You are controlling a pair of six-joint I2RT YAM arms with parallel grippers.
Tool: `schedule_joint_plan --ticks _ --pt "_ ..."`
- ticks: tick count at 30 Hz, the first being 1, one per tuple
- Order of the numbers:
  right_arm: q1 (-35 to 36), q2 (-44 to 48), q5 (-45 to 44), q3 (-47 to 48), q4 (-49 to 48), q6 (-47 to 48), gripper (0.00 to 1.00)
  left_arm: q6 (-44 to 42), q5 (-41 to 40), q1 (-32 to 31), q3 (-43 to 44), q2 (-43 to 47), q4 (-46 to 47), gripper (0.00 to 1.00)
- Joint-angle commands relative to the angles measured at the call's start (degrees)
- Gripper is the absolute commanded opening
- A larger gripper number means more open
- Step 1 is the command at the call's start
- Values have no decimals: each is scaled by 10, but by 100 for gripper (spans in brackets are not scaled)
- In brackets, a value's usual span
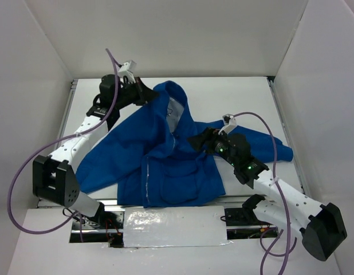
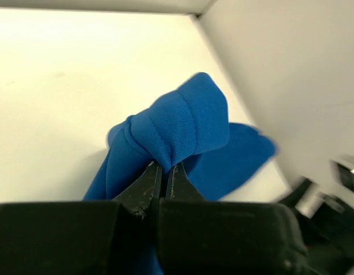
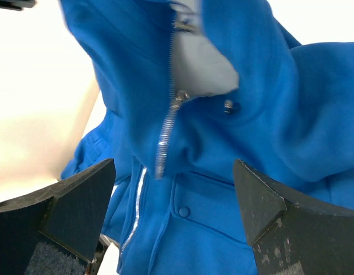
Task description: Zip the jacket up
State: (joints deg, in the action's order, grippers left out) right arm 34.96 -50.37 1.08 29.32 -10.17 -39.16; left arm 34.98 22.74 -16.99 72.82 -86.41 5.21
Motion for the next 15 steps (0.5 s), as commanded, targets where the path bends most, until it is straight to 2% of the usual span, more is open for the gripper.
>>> schedule_joint_plan --ticks 1,3,4,6,7,8,11,12,15 --pt "-41 -14 83 -1 -69 22 90 61 137 10 -15 24 133 0" --pt "-59 -36 133 9 -83 42 90 106 169 20 -41 31 174 0" --pt "-64 -59 142 22 -91 56 90 132 189 25 -55 37 251 0" --pt "-63 -82 164 36 -99 97 90 223 244 38 -98 39 346 0" --pt "-64 -106 162 56 -93 108 90 281 272 42 -113 36 436 0" --pt "-64 -118 138 67 -89 116 90 303 284 46 -116 32 467 0" --pt "-63 -174 62 118 -54 104 90 337 309 47 -119 25 520 0" --pt "-63 -189 16 133 -29 99 90 334 310 48 -120 31 516 0" --pt "-62 -236 -7 194 -12 85 90 292 306 47 -122 52 456 0"
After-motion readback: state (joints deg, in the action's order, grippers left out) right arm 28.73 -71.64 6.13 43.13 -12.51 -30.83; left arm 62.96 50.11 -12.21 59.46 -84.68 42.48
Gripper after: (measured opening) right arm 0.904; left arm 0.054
